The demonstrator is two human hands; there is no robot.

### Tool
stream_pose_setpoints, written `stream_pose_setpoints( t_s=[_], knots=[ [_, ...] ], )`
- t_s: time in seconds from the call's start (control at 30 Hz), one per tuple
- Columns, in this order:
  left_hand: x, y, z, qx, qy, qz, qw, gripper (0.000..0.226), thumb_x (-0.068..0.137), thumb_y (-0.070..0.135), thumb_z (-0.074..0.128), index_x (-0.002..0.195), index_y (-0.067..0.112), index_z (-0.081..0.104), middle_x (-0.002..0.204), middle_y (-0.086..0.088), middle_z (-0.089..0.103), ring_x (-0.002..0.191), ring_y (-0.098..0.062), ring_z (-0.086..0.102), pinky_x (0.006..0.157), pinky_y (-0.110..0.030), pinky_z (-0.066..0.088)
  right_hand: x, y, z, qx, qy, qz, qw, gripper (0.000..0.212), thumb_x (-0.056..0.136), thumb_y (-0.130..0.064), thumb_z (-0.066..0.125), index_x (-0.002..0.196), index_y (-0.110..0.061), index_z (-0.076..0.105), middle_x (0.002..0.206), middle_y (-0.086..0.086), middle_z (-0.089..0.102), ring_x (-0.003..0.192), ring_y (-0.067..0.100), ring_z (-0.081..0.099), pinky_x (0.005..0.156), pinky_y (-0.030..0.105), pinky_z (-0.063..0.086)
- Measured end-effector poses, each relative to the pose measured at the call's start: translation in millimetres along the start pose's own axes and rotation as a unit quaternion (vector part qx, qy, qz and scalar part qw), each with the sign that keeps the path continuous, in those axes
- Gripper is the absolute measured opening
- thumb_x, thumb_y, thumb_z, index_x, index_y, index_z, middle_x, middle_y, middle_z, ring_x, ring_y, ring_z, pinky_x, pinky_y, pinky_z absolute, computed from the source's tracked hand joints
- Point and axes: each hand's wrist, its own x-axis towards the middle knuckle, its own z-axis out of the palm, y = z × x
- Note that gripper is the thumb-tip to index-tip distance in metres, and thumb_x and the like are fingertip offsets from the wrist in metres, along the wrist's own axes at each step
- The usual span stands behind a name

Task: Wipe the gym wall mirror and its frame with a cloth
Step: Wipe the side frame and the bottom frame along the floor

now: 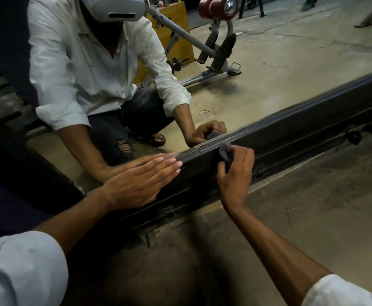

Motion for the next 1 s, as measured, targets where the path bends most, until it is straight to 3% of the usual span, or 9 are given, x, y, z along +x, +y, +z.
stream_pose_setpoints(
  t_s=[0.2, 0.27, 0.37, 0.43, 0.53, 0.67, 0.73, 0.83, 1.0],
  knots=[
    [0, -1, -4, 0.002, -0.006, 0.004, 1.000, 0.076, 0.107, 0.031, 0.046, 0.168, -0.002, 0.014, 0.177, -0.022, 0.007, 0.164, -0.036, 0.012, 0.132, -0.050, 0.018, 0, -18, -6, -0.044, -0.156, -0.280, 0.946, 0.044, 0.089, -0.012, 0.077, 0.131, -0.008, 0.065, 0.130, 0.013, 0.056, 0.112, 0.029, 0.056, 0.082, 0.036, 0.057],
    [-1, -1, -3, 0.007, -0.001, 0.005, 1.000, 0.074, 0.107, 0.030, 0.044, 0.168, -0.001, 0.015, 0.177, -0.022, 0.009, 0.164, -0.035, 0.014, 0.132, -0.050, 0.019, 22, -6, -14, -0.041, -0.119, -0.245, 0.961, 0.040, 0.092, -0.012, 0.075, 0.131, -0.010, 0.067, 0.128, 0.010, 0.056, 0.112, 0.029, 0.056, 0.084, 0.038, 0.055],
    [0, 0, 0, 0.014, 0.007, -0.001, 1.000, 0.069, 0.110, 0.028, 0.036, 0.168, -0.001, 0.014, 0.177, -0.021, 0.009, 0.164, -0.034, 0.013, 0.132, -0.048, 0.019, 52, 15, -25, -0.031, -0.014, -0.043, 0.999, 0.042, 0.091, -0.009, 0.071, 0.132, -0.017, 0.064, 0.129, 0.006, 0.050, 0.117, 0.018, 0.048, 0.092, 0.036, 0.055],
    [0, 1, 1, 0.014, 0.005, -0.004, 1.000, 0.068, 0.110, 0.028, 0.034, 0.168, -0.001, 0.013, 0.177, -0.021, 0.007, 0.165, -0.034, 0.011, 0.134, -0.048, 0.017, 51, 13, -23, -0.030, 0.016, 0.017, 0.999, 0.040, 0.092, -0.007, 0.070, 0.130, -0.016, 0.063, 0.130, 0.010, 0.050, 0.116, 0.012, 0.042, 0.094, 0.030, 0.052],
    [0, 1, -1, 0.008, 0.010, -0.003, 1.000, 0.074, 0.106, 0.029, 0.044, 0.168, -0.001, 0.016, 0.177, -0.021, 0.011, 0.164, -0.034, 0.014, 0.132, -0.049, 0.020, 24, -11, -14, -0.026, -0.066, -0.116, 0.991, 0.038, 0.089, -0.005, 0.072, 0.126, -0.014, 0.068, 0.123, 0.010, 0.054, 0.112, 0.024, 0.048, 0.085, 0.029, 0.049],
    [-1, 2, -3, -0.012, 0.009, -0.008, 1.000, 0.077, 0.104, 0.029, 0.049, 0.168, 0.000, 0.018, 0.177, -0.020, 0.011, 0.164, -0.034, 0.014, 0.133, -0.049, 0.019, 23, -14, -21, -0.042, -0.208, -0.315, 0.925, 0.038, 0.092, -0.013, 0.075, 0.129, -0.012, 0.067, 0.126, 0.009, 0.054, 0.112, 0.026, 0.052, 0.082, 0.035, 0.054],
    [4, 0, -5, -0.028, 0.002, -0.007, 1.000, 0.081, 0.098, 0.030, 0.057, 0.167, 0.002, 0.025, 0.175, -0.021, 0.019, 0.163, -0.036, 0.019, 0.133, -0.050, 0.014, 41, -2, -29, -0.042, -0.160, -0.228, 0.960, 0.038, 0.092, -0.012, 0.074, 0.128, -0.016, 0.063, 0.127, 0.006, 0.049, 0.112, 0.020, 0.051, 0.086, 0.033, 0.055],
    [41, -4, -11, -0.018, 0.018, 0.031, 0.999, 0.076, 0.099, 0.033, 0.049, 0.165, 0.001, 0.029, 0.169, -0.024, 0.031, 0.159, -0.039, 0.024, 0.133, -0.052, 0.005, 51, 7, -32, -0.042, -0.020, 0.026, 0.999, 0.033, 0.090, -0.009, 0.071, 0.120, -0.014, 0.056, 0.126, 0.006, 0.047, 0.112, 0.016, 0.051, 0.093, 0.040, 0.059],
    [83, 0, -7, -0.029, 0.052, 0.029, 0.998, 0.067, 0.107, 0.022, 0.030, 0.166, -0.005, 0.015, 0.174, -0.027, 0.017, 0.163, -0.042, 0.014, 0.133, -0.054, 0.015, 6, -6, -5, -0.062, -0.096, -0.043, 0.992, 0.034, 0.082, -0.004, 0.074, 0.108, -0.014, 0.055, 0.113, 0.003, 0.048, 0.100, 0.017, 0.051, 0.076, 0.022, 0.048]
  ],
)
